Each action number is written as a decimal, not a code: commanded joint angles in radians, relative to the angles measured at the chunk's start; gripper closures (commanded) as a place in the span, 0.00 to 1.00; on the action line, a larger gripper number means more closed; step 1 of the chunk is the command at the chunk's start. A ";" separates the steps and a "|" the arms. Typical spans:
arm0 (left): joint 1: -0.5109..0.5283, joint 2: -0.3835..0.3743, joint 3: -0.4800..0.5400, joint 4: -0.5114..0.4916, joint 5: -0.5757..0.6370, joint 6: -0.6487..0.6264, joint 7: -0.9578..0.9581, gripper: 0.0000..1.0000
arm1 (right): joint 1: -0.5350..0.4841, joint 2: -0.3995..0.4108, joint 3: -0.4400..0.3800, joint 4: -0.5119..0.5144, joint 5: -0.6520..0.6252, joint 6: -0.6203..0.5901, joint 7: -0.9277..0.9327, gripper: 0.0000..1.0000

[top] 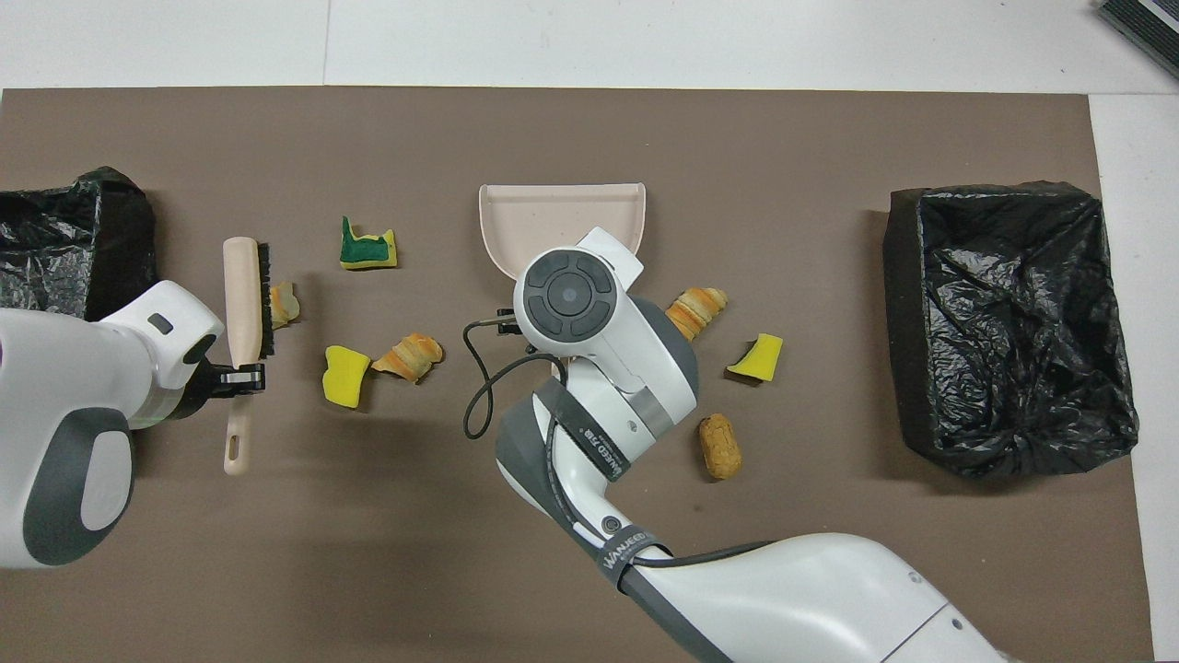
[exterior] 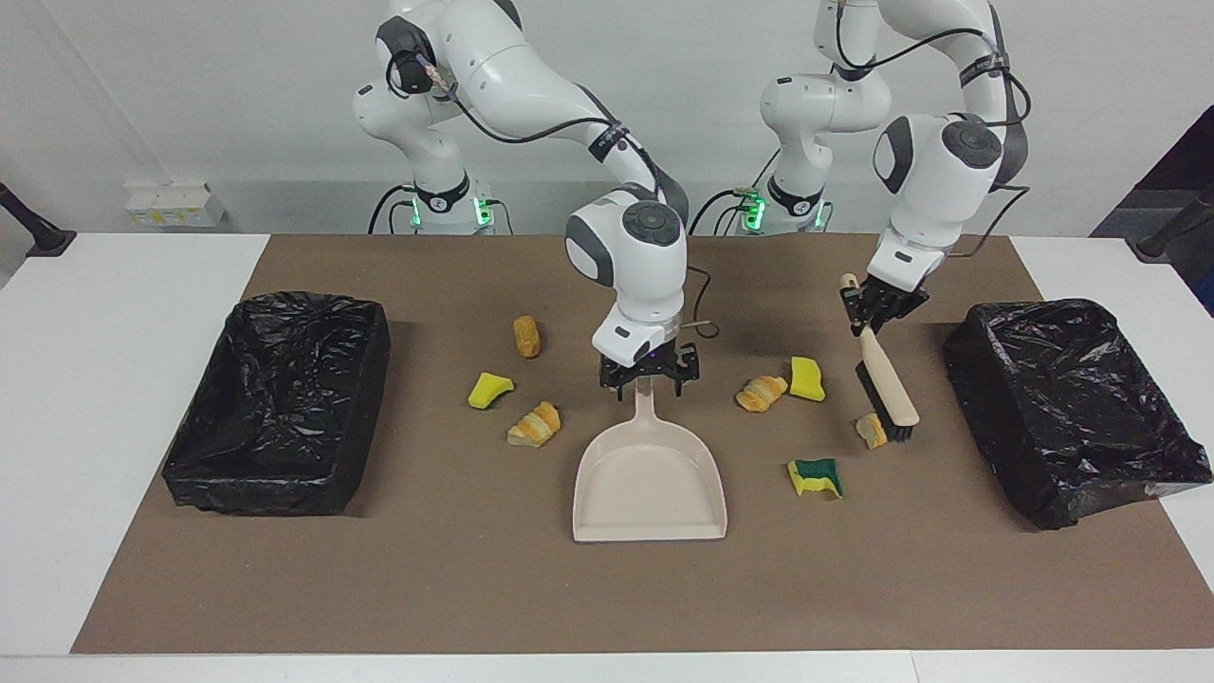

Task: Sweep and dump trash in bin
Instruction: 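Lift the brush with the left gripper while the right gripper grasps the dustpan, then sweep sponge pieces with the brush toward the dustpan held by the right gripper, then push the sponge pieces into the dustpan with the brush in the left gripper, then carry the loaded dustpan with the right gripper over the nearby bin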

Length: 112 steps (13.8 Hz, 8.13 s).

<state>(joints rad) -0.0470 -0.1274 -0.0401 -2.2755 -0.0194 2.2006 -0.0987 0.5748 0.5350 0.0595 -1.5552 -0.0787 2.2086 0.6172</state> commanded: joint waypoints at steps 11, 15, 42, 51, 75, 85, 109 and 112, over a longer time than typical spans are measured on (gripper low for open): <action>0.121 0.186 -0.015 0.102 0.010 0.021 0.255 1.00 | -0.003 -0.078 0.013 -0.068 0.004 0.025 -0.052 1.00; -0.015 0.172 -0.020 0.090 -0.005 -0.051 0.294 1.00 | -0.053 -0.144 0.013 -0.054 0.007 -0.019 -0.317 1.00; -0.152 0.407 -0.024 0.495 0.156 -0.430 0.689 1.00 | -0.197 -0.193 0.011 -0.143 -0.049 -0.144 -1.708 1.00; -0.155 0.161 -0.024 0.205 0.079 -0.359 0.087 1.00 | -0.214 -0.165 0.013 -0.154 0.013 -0.139 -1.757 1.00; -0.505 0.238 -0.034 0.202 -0.287 0.050 -0.199 1.00 | -0.210 -0.167 0.013 -0.158 0.014 -0.121 -1.786 1.00; -0.285 0.213 -0.014 0.226 -0.171 -0.098 -0.345 1.00 | -0.213 -0.165 0.013 -0.158 0.014 -0.116 -1.782 1.00; -0.350 0.148 -0.012 0.177 -0.156 -0.085 -0.438 1.00 | -0.338 -0.231 0.013 -0.174 0.128 -0.128 -1.980 1.00; -0.433 0.077 -0.015 0.084 -0.129 -0.087 -0.473 1.00 | -0.450 -0.279 0.013 -0.146 0.191 -0.228 -2.073 1.00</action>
<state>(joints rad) -0.4272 0.0229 -0.0595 -2.1074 -0.1748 2.1147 -0.5349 0.1937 0.3062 0.0594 -1.7039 0.0607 2.0404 -1.3838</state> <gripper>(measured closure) 0.744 0.683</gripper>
